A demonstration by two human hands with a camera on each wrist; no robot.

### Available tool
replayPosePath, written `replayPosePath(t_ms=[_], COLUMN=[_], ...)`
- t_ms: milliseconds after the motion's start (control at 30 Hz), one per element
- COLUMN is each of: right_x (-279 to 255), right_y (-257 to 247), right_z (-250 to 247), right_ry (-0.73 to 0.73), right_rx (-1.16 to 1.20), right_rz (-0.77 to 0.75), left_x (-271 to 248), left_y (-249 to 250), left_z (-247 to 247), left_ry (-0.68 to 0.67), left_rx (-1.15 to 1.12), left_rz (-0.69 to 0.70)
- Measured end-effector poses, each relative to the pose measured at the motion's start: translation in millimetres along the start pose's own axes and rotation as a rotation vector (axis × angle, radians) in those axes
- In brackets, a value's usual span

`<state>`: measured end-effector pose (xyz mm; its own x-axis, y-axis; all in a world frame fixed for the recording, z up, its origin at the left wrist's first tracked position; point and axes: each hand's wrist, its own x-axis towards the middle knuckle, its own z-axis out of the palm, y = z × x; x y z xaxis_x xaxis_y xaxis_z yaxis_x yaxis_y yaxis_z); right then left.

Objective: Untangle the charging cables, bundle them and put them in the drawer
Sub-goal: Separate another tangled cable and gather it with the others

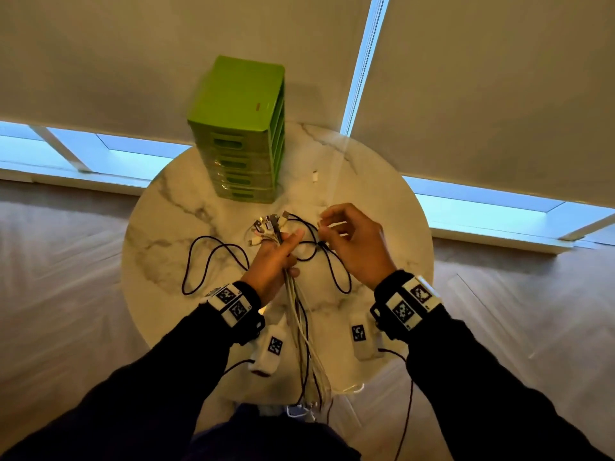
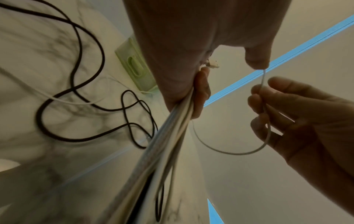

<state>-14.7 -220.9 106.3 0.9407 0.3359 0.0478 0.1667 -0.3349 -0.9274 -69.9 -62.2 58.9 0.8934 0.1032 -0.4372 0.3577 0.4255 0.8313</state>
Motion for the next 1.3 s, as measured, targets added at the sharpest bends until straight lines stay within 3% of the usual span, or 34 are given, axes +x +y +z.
replayPosePath(t_ms=[133, 300, 433, 600, 767, 900, 1000, 1133, 1200, 1300], right_x=[-28, -39, -41, -44, -54, -56, -49, -20, -5, 1], right_y=[-10, -11, -4, 22, 54, 69, 77, 44, 18, -20], right_z=[25, 42, 49, 48, 55, 60, 61, 66, 67, 73], right_ry=[-0.122, -0.162, -0.159, -0.410, -0.510, -0.651, -0.556, -0.203, -0.063, -0.075], right_rx=[-0.026, -0.044, -0.092, -0.280, -0.210, -0.474, -0.299, -0.191, -0.142, -0.124], right_rz=[-0.101, -0.116, -0.028, -0.121, 0.087, 0.159, 0.261, 0.183, 0.092, -0.089], left_x=[-9, -12, -16, -26, -34, -40, -45, -46, -42, -38], left_y=[15, 12, 18, 37, 79, 118, 138, 125, 112, 93], left_z=[4, -8, -9, -19, -31, -48, -61, -64, -58, -49], left_ry=[-0.097, -0.039, 0.034, 0.034, 0.116, 0.139, 0.081, 0.089, 0.102, 0.115], left_rx=[0.052, 0.180, 0.253, 0.234, 0.121, -0.060, -0.059, 0.148, 0.177, 0.208], left_rz=[0.115, 0.116, 0.132, 0.232, 0.376, 0.467, 0.458, 0.468, 0.453, 0.386])
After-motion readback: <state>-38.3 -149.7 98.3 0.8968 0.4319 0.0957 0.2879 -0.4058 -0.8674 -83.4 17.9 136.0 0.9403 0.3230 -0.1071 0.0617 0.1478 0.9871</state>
